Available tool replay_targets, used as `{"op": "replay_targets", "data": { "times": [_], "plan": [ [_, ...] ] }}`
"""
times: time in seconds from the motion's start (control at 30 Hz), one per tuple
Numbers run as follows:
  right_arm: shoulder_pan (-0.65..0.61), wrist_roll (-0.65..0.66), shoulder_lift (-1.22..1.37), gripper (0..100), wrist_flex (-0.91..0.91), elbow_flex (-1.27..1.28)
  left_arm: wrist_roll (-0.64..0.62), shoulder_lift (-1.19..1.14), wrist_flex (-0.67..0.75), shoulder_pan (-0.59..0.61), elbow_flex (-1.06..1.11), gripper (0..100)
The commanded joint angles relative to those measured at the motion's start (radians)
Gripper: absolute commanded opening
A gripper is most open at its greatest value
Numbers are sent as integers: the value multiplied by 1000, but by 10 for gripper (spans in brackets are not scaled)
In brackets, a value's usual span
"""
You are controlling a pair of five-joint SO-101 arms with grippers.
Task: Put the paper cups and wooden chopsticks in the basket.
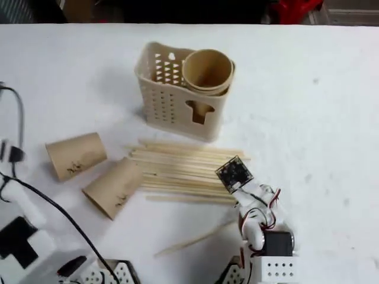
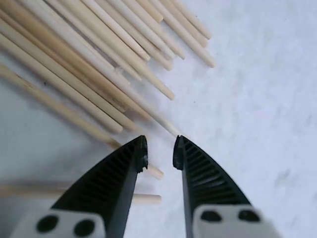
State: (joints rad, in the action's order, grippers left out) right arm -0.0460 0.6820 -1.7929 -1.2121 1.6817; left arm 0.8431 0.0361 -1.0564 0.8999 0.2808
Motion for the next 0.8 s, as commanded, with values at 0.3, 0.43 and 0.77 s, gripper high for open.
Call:
{"op": "replay_targets", "data": {
  "times": [0.3, 0.43, 0.77],
  "plan": [
    [5, 11, -7, 94, 12, 8, 35, 113, 420, -367, 290, 290],
    [5, 11, -7, 94, 12, 8, 35, 114, 462, -443, 322, 290],
    [5, 11, -7, 94, 12, 8, -38, 120, 264, -642, 245, 287]
  ]
}}
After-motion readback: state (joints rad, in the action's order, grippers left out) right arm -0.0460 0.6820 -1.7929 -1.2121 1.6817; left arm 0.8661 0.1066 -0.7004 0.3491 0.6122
